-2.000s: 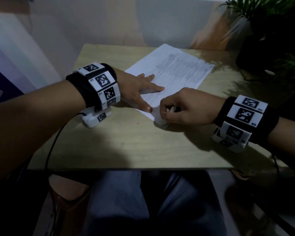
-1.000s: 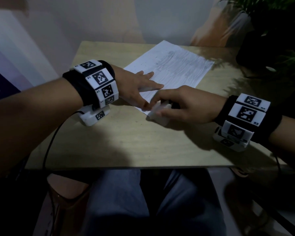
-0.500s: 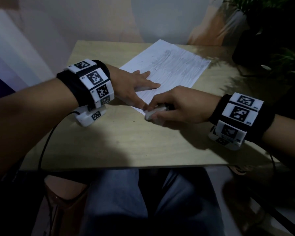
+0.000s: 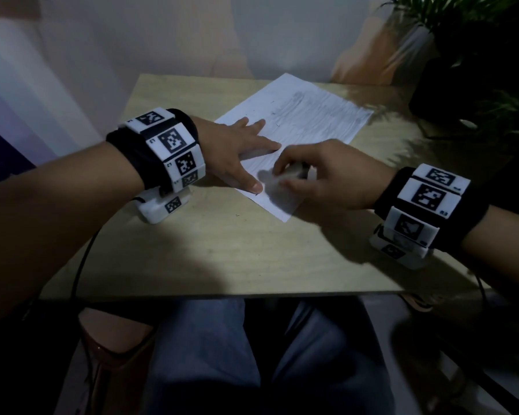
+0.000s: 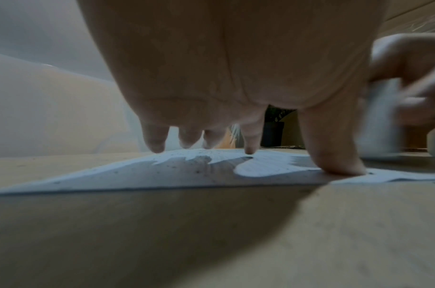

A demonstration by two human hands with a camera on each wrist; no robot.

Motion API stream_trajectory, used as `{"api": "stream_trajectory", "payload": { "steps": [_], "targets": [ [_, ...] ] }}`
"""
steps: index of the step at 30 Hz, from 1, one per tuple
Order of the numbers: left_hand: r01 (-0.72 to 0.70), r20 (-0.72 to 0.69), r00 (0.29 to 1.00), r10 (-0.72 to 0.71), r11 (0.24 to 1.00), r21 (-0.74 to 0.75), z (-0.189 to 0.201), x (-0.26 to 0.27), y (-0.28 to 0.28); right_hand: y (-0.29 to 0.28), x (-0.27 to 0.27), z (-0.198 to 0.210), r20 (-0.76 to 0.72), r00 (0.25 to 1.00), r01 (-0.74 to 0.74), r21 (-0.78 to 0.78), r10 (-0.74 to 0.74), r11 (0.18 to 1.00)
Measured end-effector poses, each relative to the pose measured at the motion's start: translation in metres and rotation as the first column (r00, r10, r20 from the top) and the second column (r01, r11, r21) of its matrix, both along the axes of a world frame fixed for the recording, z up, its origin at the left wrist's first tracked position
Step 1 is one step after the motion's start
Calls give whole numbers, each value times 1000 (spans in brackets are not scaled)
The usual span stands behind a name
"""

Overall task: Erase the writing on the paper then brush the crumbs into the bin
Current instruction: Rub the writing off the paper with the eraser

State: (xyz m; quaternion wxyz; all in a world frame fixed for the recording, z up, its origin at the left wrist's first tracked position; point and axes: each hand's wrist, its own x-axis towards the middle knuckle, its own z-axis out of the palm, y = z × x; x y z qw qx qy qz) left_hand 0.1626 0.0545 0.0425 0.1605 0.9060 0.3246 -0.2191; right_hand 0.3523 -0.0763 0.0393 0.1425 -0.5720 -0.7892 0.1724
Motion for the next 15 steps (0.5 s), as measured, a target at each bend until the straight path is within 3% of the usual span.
{"api": "stream_trajectory", "payload": {
  "steps": [4,9,12,15],
  "targets": [
    [-36,82,996,32,998,49,1,0,-1,8,10,-1,21,990,142,32,-143,989],
    [-118,148,985,89,973,197,-2,-2,3,8,10,-5,114,977,179,32,-182,983],
    [-102,123,990,74,964,244,0,0,2,7,8,-3,48,979,195,71,-199,978],
    [-55,81,996,42,984,168,0,-1,3,9,9,-1,-50,983,178,74,-175,981]
  ]
}}
